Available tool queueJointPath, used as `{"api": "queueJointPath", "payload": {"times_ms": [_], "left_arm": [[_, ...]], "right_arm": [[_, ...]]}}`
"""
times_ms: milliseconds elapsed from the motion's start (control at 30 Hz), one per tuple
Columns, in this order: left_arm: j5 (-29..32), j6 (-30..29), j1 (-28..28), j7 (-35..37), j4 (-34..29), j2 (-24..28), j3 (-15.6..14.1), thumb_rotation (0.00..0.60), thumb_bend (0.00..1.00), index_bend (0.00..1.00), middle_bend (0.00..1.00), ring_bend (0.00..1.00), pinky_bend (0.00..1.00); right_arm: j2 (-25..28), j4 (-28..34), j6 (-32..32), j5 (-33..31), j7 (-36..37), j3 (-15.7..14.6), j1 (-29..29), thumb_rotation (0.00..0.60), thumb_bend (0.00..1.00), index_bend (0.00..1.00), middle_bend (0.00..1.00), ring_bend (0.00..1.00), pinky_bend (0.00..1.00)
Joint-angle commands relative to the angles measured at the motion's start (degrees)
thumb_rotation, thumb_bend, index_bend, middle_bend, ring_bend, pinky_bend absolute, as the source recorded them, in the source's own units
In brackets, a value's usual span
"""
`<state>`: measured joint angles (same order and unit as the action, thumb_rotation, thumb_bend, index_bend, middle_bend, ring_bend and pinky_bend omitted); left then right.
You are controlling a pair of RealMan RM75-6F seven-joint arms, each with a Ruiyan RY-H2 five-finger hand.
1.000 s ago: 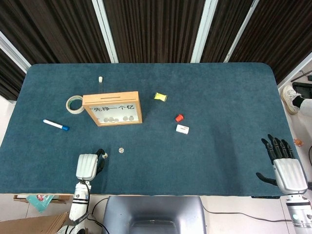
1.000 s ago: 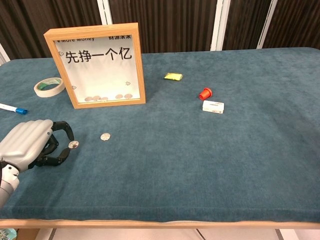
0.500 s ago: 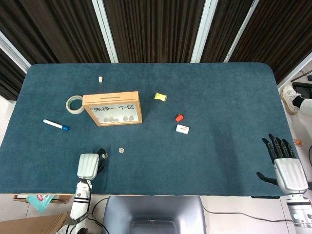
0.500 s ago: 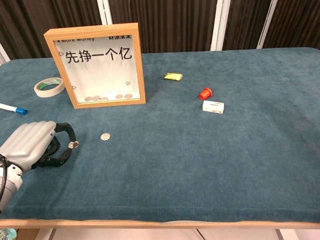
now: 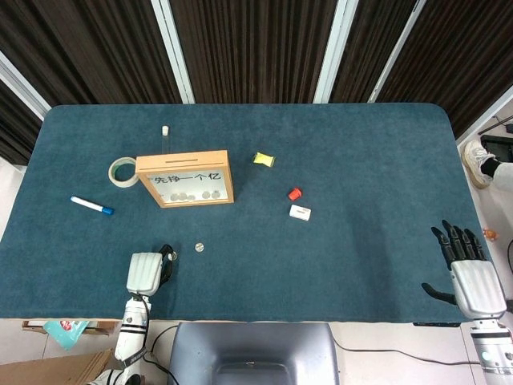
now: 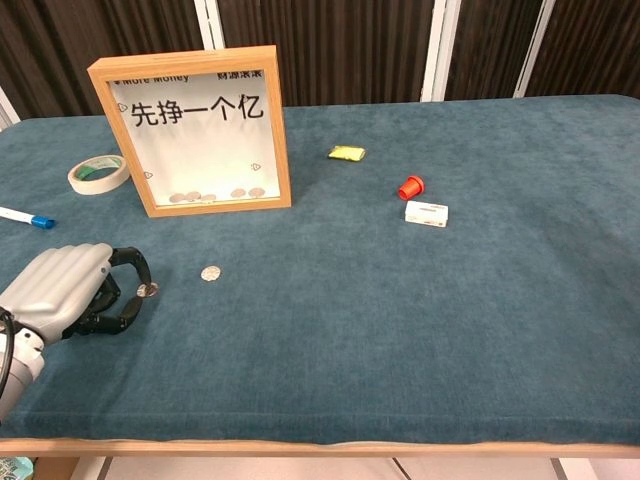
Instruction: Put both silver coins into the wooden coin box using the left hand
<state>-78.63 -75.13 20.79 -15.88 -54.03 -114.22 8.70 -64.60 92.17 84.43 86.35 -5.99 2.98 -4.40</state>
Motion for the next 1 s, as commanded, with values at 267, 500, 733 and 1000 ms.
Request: {"api": "queueJointPath", "payload": {"times_ms": [267, 500, 733, 1000], "left_arm": [[0.3, 0.6, 0.2, -0.9, -1.4, 0.8, -0.2, 0.600, 0.39, 0.43, 1.00, 1.00, 1.00], [0.8, 1.5, 0.5, -2.0, -2.7, 1.8, -0.2, 0.600, 0.38, 0.42, 1.00, 1.00, 1.00], [1.4, 1.8, 0.6, -2.7, -3.7, 2.4, -0.1, 0.600, 0.38, 0.42, 1.00, 1.00, 1.00], [2.0, 2.2, 0.7, -3.3, -3.5, 2.4, -0.2, 0.600, 0.38, 0.42, 1.00, 1.00, 1.00]], "right_arm": [[0.0, 0.0, 0.1, 0.2, 0.2, 0.0, 0.0, 0.600, 0.17, 0.00, 0.00, 0.00, 0.00], [0.1, 0.0, 0.1, 0.3, 0.3, -0.1, 0.1, 0.600, 0.17, 0.00, 0.00, 0.00, 0.00], [0.1, 0.1, 0.1, 0.3, 0.1, -0.1, 0.1, 0.600, 0.17, 0.00, 0.00, 0.00, 0.00], [0.1, 0.1, 0.2, 0.3, 0.1, -0.1, 0.1, 0.600, 0.17, 0.00, 0.00, 0.00, 0.00]]}}
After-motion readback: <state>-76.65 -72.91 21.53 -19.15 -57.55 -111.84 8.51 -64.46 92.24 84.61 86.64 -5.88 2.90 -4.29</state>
